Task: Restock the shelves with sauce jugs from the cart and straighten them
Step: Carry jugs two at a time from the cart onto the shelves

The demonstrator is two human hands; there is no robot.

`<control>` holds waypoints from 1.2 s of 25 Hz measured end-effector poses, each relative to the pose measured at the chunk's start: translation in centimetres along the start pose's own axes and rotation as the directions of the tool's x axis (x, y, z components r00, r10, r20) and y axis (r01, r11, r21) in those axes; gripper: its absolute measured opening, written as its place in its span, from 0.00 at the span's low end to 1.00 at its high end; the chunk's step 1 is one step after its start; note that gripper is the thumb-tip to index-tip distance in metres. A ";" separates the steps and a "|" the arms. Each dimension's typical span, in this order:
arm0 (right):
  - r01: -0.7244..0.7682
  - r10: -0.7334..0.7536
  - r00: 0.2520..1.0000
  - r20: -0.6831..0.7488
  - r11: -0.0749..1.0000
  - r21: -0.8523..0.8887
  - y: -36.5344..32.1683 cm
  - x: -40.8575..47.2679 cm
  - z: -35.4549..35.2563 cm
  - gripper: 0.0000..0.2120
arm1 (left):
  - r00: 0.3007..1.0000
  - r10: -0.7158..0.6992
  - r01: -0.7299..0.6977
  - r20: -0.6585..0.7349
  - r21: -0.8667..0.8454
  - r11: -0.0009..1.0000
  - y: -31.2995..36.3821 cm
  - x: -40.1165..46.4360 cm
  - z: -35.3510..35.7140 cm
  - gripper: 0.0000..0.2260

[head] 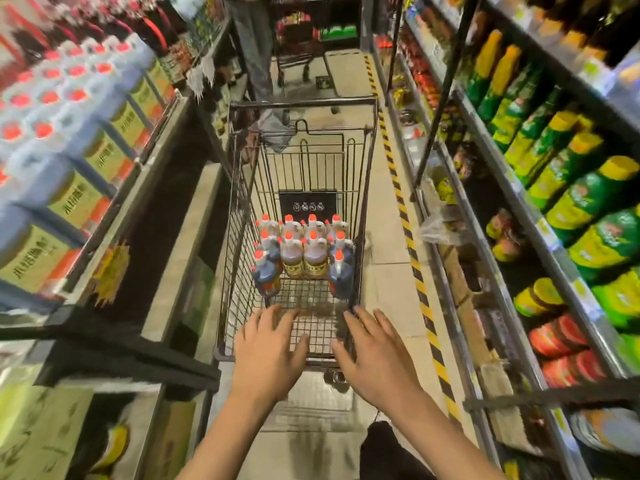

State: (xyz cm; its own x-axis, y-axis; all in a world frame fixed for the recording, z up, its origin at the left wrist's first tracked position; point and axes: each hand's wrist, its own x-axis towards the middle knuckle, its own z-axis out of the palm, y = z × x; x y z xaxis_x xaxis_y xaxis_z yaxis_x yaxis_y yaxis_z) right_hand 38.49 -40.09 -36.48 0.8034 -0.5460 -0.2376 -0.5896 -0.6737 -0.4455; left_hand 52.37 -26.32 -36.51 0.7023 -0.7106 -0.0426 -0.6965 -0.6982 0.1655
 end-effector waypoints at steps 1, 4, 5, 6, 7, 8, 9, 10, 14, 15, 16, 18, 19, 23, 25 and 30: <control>0.007 -0.007 1.000 0.014 1.000 0.019 0.5 1.5 -0.3 0.31 | 1.000 -0.004 0.004 0.014 0.022 1.000 0.3 1.4 0.0 0.25; 0.042 -0.045 0.998 0.045 0.998 0.056 2.0 5.9 -0.8 0.31 | 0.999 -0.023 0.022 0.024 0.069 0.997 1.3 5.8 0.1 0.23; 0.057 -0.060 0.997 0.056 0.997 0.052 2.4 7.3 -0.7 0.31 | 0.998 -0.044 0.042 0.035 0.070 0.997 1.4 6.9 0.3 0.22; 0.071 -0.073 0.995 0.066 0.997 0.040 2.6 8.5 -0.5 0.31 | 0.997 -0.065 0.062 0.048 0.067 0.996 1.4 7.8 0.5 0.23; 0.080 -0.082 0.993 0.081 0.996 0.033 2.8 9.6 -0.3 0.31 | 0.995 -0.082 0.079 0.056 0.060 0.995 1.3 8.4 0.8 0.23; 0.088 -0.091 0.991 0.102 0.996 0.032 2.9 10.9 0.0 0.31 | 0.992 -0.102 0.098 0.072 0.054 0.994 1.1 8.9 1.4 0.23; 0.091 -0.094 0.988 0.119 0.995 0.035 2.8 12.0 0.3 0.30 | 0.988 -0.122 0.117 0.092 0.050 0.992 0.7 9.3 2.1 0.24; 0.087 -0.092 0.987 0.129 0.995 0.039 2.8 13.1 0.5 0.30 | 0.983 -0.143 0.138 0.119 0.050 0.989 0.2 9.6 2.8 0.24; 0.013 -0.019 0.984 0.177 0.999 0.033 2.7 17.7 2.5 0.30 | 0.950 -0.216 0.212 0.224 0.042 0.976 -2.8 11.9 5.8 0.24; -0.007 0.002 0.983 0.183 1.000 0.026 2.8 18.8 3.2 0.30 | 0.944 -0.225 0.222 0.240 0.041 0.974 -3.6 12.8 6.6 0.24; -0.025 0.022 0.983 0.180 1.000 0.011 2.9 20.2 4.2 0.30 | 0.942 -0.223 0.221 0.252 0.037 0.975 -4.6 14.0 7.7 0.23; -0.077 0.077 0.988 0.134 0.997 -0.002 3.3 22.8 6.5 0.28 | 0.945 -0.197 0.199 0.260 0.020 0.980 -6.6 16.6 10.2 0.22; -0.108 0.107 0.989 0.107 0.994 0.004 3.6 24.1 7.6 0.27 | 0.947 -0.186 0.189 0.262 0.013 0.982 -7.5 18.0 11.4 0.21; -0.258 0.256 0.966 0.044 0.965 0.049 4.7 29.4 12.5 0.27 | 0.935 -0.194 0.209 0.296 -0.021 0.978 -11.9 24.2 16.6 0.22; -0.340 0.340 0.940 0.031 0.925 0.169 5.4 31.7 14.3 0.29 | 0.950 -0.192 0.215 0.248 -0.070 0.974 -14.1 26.8 18.8 0.23; -0.470 0.575 0.812 -0.096 0.743 0.477 6.8 37.1 19.2 0.29 | 0.920 -0.324 0.387 0.220 -0.399 0.831 -18.2 32.2 21.9 0.30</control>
State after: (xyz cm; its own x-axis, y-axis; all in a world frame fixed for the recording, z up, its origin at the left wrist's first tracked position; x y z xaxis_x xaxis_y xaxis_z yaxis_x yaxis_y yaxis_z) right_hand 65.85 -55.40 -64.89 0.3054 -0.8789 -0.3664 -0.7759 -0.0067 -0.6308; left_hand 84.41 -38.45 -62.51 0.8393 -0.4471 -0.3093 -0.2477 -0.8209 0.5145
